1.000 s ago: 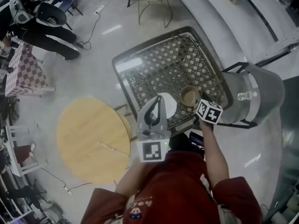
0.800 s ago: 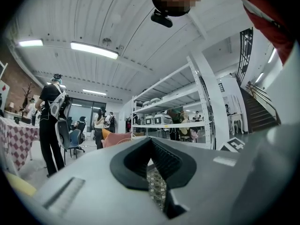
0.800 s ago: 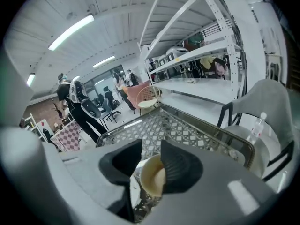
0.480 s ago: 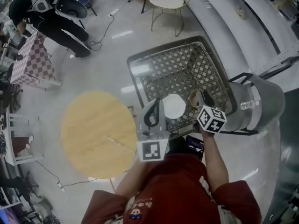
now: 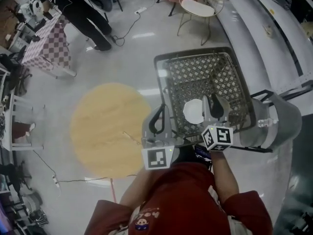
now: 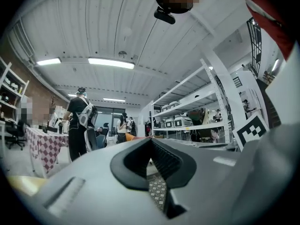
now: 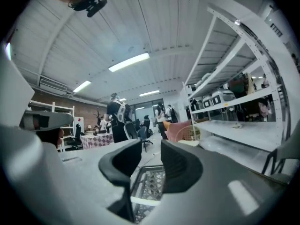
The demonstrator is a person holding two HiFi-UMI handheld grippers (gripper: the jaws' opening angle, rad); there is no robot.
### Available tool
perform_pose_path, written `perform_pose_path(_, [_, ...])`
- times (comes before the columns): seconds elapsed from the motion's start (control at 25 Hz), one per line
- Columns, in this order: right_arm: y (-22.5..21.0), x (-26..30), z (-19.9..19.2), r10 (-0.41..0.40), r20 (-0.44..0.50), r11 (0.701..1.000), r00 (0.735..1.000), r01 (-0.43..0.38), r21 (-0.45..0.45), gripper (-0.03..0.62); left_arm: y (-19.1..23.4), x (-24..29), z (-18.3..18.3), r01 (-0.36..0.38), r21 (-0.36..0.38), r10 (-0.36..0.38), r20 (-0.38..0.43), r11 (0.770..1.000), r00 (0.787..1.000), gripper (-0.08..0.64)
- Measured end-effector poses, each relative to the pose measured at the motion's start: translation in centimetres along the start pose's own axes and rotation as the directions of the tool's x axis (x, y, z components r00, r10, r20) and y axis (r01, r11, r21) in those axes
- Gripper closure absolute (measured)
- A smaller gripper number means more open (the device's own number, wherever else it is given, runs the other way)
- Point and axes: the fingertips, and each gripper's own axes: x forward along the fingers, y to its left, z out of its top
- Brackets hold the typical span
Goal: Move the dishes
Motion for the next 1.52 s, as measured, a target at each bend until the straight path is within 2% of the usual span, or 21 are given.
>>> perform_pose_path(0.12, [3.5, -0.1, 1.5, 0.096, 0.079, 0.994, 0.992, -0.091, -0.056, 0.476, 1.9, -1.3, 0.2, -0.049, 0.004, 0.049, 0.015, 0.999, 0.999, 0.554])
perform_pose_path(0.2, [5.9, 0.0, 1.8, 0.149, 0.1, 0.986, 0.984, -0.14, -0.091, 0.474, 3.4, -2.4, 0.4, -0.084, 0.006, 0.084, 0.022, 0.996, 0.996, 0.554])
perform_pose_path(0.48, [13.2, 0.4, 1.2, 0.291, 0.084, 0.951, 0.953, -0.278, -0.133, 0.471, 8.7, -7.0, 0.7, -0.209, 0.021, 0.208, 0.037, 0.978, 0.977, 0.554])
perform_pose_path(0.64, [17.7, 0.4, 0.5, 0.359, 0.064, 0.929, 0.931, -0.35, -0.123, 0.471, 12.0, -10.3, 0.8, -0.285, 0.026, 0.285, 0.033, 0.958, 0.958, 0.554])
perform_pose_path(0.8, [22.2, 0.5, -0.5, 0.453, 0.021, 0.881, 0.891, -0.445, -0.159, 0.469, 15.0, -13.0, 1.0, -0.353, 0.057, 0.351, 0.042, 0.934, 0.935, 0.554])
perform_pose_path(1.04, [27.9, 0.0, -2.9, 0.536, -0.026, 0.83, 0.844, -0.533, -0.165, 0.469, 18.2, -17.2, 0.4, -0.435, 0.062, 0.433, 0.042, 0.898, 0.9, 0.554])
perform_pose_path(1.36, [33.0, -1.1, -6.1, 0.611, -0.092, 0.771, 0.786, -0.618, -0.155, 0.469, 21.2, -21.7, 0.0, -0.511, 0.078, 0.509, 0.044, 0.856, 0.86, 0.554])
perform_pose_path(1.52, [34.7, -1.6, -8.8, 0.636, -0.173, 0.737, 0.752, -0.658, -0.155, 0.469, 22.0, -23.1, 0.1, -0.524, 0.078, 0.521, 0.054, 0.848, 0.852, 0.554])
